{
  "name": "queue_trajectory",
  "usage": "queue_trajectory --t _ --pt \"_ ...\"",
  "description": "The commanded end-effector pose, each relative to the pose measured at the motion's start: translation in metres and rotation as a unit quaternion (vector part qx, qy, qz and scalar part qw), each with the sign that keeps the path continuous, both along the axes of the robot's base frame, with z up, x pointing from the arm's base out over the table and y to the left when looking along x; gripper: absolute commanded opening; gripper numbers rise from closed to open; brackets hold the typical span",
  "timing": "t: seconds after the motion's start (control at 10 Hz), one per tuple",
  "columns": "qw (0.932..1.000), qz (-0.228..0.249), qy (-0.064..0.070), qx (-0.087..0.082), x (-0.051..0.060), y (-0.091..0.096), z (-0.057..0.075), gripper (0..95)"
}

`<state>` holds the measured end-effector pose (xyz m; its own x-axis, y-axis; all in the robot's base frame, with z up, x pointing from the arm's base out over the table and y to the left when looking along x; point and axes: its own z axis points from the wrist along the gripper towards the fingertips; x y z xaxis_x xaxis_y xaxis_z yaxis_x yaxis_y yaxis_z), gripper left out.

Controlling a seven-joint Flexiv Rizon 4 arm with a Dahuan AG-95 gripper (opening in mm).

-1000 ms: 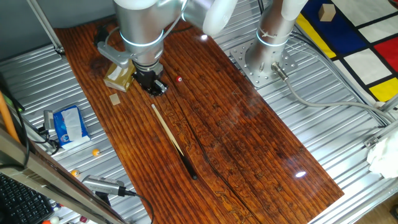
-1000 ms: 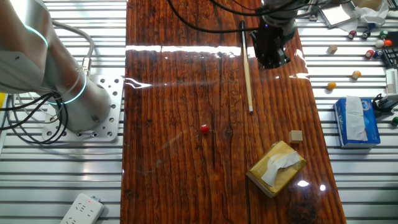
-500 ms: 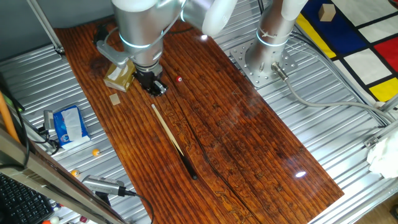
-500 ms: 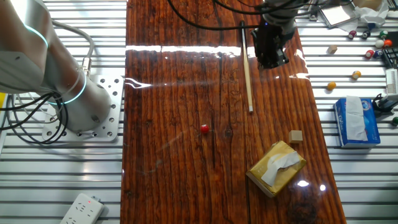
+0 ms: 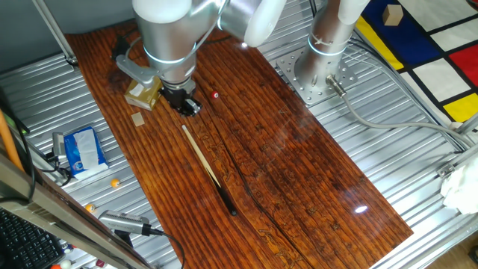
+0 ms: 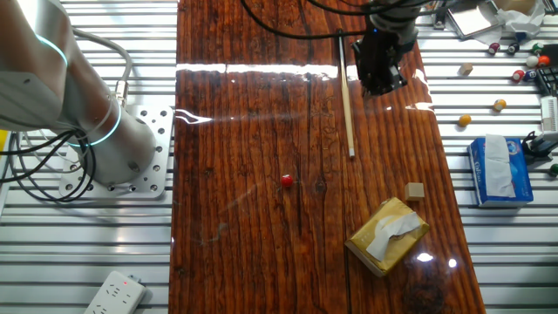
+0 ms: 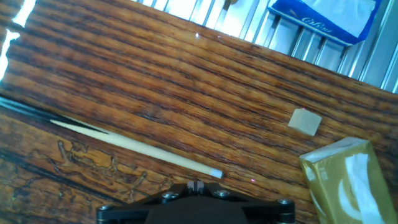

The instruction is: Hit the pool ball

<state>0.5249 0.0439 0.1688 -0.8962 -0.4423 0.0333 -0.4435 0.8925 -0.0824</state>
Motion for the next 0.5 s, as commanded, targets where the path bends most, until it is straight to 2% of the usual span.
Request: queue_trajectory --t 0.1,0.2,0.5 --pt "0.9982 -0.047 0.013 0.034 0.0003 0.0 0.0002 0.0" --pt "0.9985 -0.038 0.018 0.036 0.0003 0.0 0.0002 0.0" --pt "0.9989 -0.007 0.015 0.043 0.0003 0.0 0.0002 0.0"
